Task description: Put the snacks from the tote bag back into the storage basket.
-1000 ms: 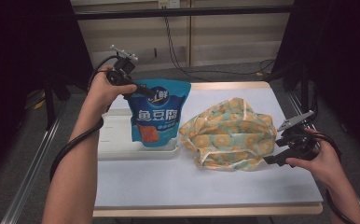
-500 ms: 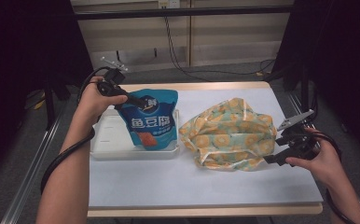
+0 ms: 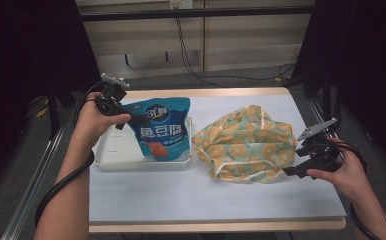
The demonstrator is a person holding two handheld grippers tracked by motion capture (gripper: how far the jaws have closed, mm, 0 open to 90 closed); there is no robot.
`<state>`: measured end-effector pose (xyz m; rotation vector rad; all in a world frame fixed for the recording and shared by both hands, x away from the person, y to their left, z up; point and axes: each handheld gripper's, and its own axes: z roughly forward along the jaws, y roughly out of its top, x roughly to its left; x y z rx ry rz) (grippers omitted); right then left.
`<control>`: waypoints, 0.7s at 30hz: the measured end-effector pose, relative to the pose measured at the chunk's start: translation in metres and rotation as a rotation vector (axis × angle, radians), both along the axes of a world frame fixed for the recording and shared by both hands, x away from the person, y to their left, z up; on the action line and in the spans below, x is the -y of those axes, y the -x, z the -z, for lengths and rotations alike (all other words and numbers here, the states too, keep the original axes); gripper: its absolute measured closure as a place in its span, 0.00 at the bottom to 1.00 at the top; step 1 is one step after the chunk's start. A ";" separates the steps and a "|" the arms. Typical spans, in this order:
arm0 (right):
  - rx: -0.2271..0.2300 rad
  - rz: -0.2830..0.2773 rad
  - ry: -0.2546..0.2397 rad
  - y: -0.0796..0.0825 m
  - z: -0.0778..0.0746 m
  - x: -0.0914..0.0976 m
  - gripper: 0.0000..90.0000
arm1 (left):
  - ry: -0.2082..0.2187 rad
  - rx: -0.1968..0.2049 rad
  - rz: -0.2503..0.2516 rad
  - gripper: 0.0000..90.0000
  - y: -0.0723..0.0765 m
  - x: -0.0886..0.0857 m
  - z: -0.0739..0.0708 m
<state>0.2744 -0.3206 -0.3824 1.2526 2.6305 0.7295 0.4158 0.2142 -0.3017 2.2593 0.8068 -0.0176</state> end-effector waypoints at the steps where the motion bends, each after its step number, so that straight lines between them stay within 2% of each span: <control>1: 0.000 0.007 -0.002 0.000 0.000 0.000 0.14 | -0.012 0.005 -0.005 0.49 0.002 -0.001 0.001; 4: -0.004 0.006 0.001 0.001 0.001 0.000 0.14 | -0.021 0.001 -0.021 0.44 0.005 -0.006 0.005; 5: -0.004 0.006 0.002 0.002 0.001 0.000 0.14 | -0.023 -0.001 -0.047 0.41 0.006 -0.008 0.007; 6: 0.000 -0.002 0.002 0.001 0.001 0.001 0.14 | -0.031 0.003 -0.037 0.40 0.006 -0.011 0.008; 8: 0.000 0.005 0.005 0.002 0.002 0.001 0.14 | -0.015 0.001 -0.048 0.39 0.010 -0.012 0.010; 10: -0.002 0.012 -0.003 0.002 0.002 0.001 0.14 | -0.026 0.009 -0.060 0.36 0.013 -0.013 0.011; 12: -0.002 0.009 -0.001 0.003 0.001 0.002 0.14 | -0.037 0.018 -0.052 0.34 0.016 -0.013 0.011; 16: -0.001 0.016 -0.004 0.004 0.000 0.004 0.14 | -0.041 0.016 -0.070 0.30 0.022 -0.014 0.015; 18: 0.009 0.015 -0.009 0.004 0.000 0.004 0.14 | -0.046 0.010 -0.075 0.28 0.025 -0.015 0.019; 19: 0.000 0.018 -0.009 0.005 -0.001 0.004 0.14 | -0.039 0.009 -0.089 0.27 0.027 -0.015 0.022; 21: 0.003 0.014 -0.008 0.006 0.000 0.005 0.14 | -0.050 0.010 -0.082 0.25 0.031 -0.018 0.028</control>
